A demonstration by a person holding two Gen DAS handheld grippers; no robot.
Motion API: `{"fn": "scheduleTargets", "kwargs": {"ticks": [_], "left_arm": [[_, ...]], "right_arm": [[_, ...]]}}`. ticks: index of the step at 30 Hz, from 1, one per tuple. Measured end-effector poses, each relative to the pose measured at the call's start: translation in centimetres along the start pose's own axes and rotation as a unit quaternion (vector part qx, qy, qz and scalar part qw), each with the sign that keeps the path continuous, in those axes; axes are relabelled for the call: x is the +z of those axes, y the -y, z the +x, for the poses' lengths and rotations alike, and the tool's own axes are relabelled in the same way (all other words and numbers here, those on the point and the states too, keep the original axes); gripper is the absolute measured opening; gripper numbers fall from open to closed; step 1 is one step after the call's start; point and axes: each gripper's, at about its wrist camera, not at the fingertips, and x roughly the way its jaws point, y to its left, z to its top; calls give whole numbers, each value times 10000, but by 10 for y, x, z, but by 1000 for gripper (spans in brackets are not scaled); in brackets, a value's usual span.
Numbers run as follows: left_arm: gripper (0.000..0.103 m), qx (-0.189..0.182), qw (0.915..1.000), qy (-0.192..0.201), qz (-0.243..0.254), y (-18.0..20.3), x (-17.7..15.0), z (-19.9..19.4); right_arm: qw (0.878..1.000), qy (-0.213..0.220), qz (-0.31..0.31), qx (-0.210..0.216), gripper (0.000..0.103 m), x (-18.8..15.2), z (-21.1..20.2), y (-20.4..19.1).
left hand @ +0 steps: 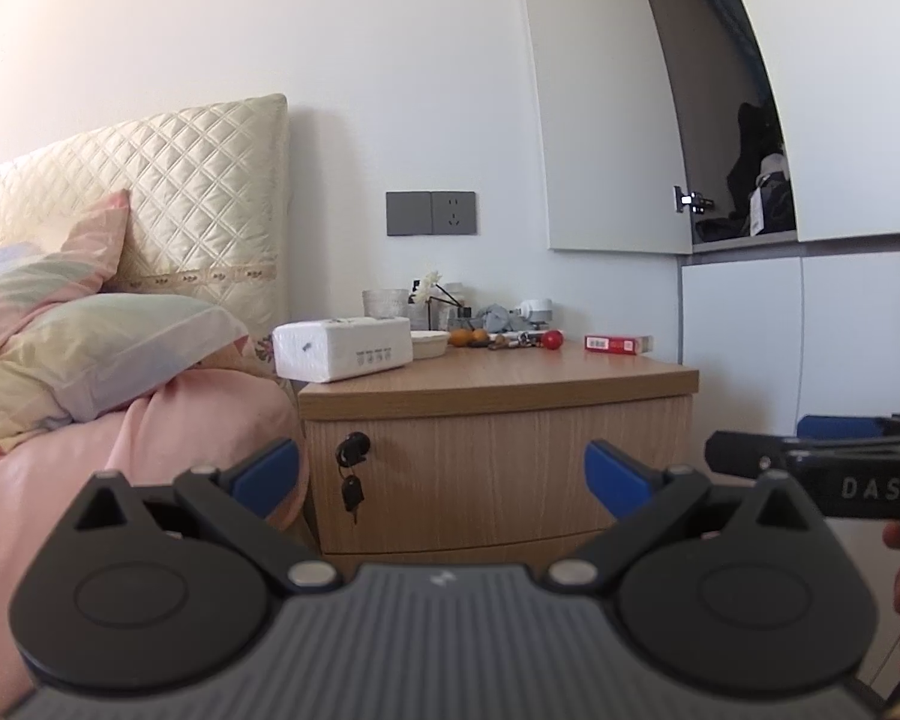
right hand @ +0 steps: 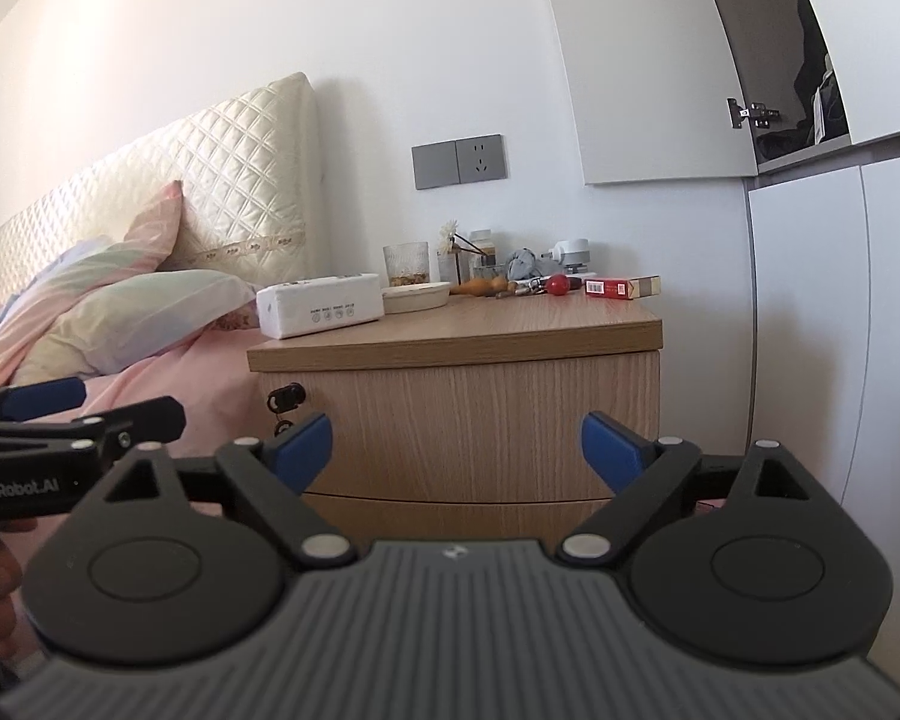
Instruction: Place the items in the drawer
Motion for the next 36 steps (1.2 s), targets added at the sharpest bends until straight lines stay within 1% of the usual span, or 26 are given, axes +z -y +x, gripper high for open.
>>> {"fn": "scheduleTargets", "kwargs": {"ticks": [4, 9, 16, 26, 36], "left_arm": [[102, 69, 10000, 27, -49, -2, 1, -1], [103, 121, 9999, 18, 34, -1, 1, -1], [103, 160, 9999, -3, 52, -1, 0, -1], [103, 173, 9998, -110, 30, -2, -2, 1], [103, 99, 9997, -197, -48, -5, -3, 0]], "right_arm": [[10000, -16, 1, 16, 92, 0, 1, 0], [10000, -55, 15, 47, 92, -1, 1, -2], [10000, -16, -27, -24, 92, -2, 0, -3], [10000, -28, -32, -48, 92, -1, 0, -1], [9999, -53, -119, -103, 92, -2, -1, -2]]}}
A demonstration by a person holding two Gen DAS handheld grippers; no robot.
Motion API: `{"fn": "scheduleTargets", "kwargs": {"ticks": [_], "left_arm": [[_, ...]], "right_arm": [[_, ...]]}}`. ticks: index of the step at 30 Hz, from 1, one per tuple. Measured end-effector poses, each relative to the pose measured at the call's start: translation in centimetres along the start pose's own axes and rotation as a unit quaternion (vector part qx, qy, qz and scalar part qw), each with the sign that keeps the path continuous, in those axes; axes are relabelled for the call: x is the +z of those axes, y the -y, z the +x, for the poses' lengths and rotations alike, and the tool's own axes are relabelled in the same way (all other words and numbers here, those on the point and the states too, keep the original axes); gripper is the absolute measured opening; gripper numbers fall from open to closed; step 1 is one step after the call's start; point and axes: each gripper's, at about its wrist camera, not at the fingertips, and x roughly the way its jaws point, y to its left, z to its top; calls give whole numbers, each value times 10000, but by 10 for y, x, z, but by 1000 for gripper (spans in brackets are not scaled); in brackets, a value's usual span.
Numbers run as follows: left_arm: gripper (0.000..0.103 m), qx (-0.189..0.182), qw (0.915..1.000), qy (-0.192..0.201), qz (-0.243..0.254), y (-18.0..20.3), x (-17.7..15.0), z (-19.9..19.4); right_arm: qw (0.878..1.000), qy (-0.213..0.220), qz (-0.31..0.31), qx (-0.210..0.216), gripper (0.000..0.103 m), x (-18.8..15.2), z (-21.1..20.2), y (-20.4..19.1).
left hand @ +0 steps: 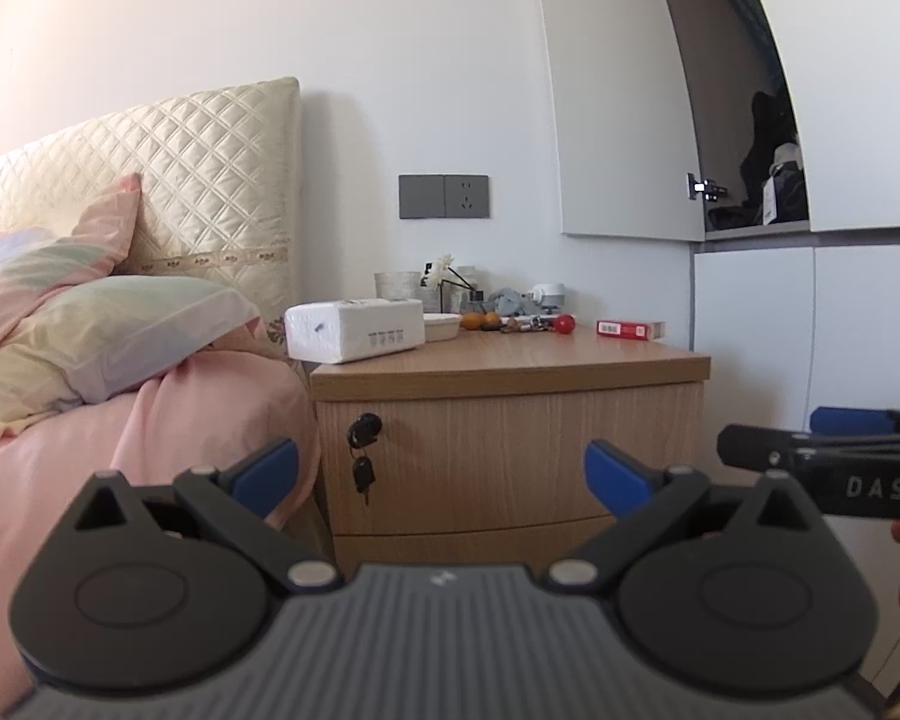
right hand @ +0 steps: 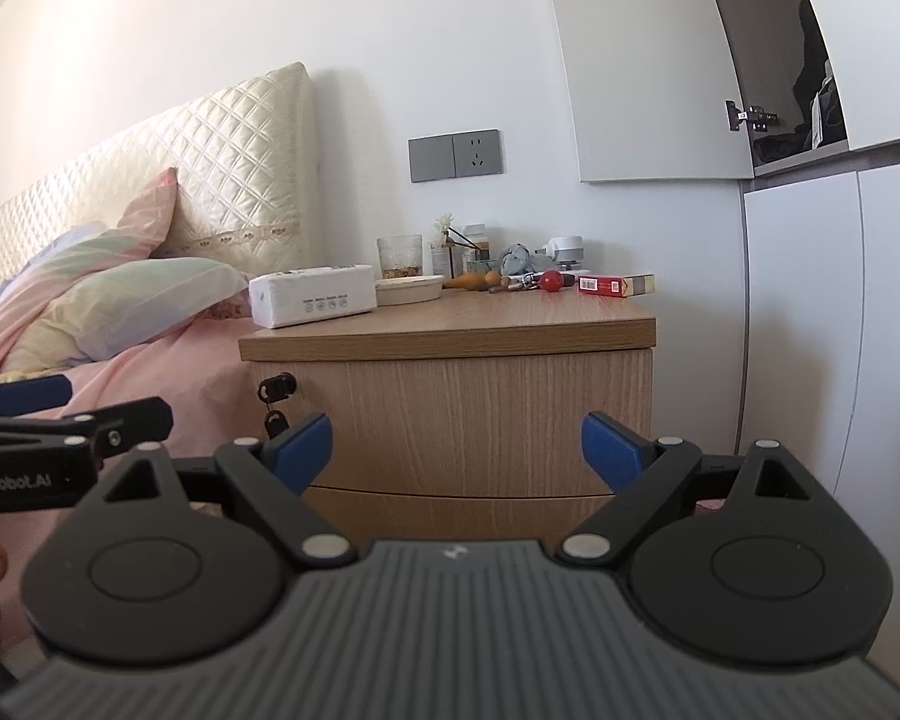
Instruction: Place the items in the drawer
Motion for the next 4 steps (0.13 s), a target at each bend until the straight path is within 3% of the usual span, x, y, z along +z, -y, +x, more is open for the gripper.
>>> {"fn": "scheduleTargets", "kwargs": {"ticks": [4], "left_arm": [[103, 60, 10000, -25, -35, -1, 0, 1]], "right_arm": [[10000, 4, 1, -23, 92, 0, -1, 2]]}}
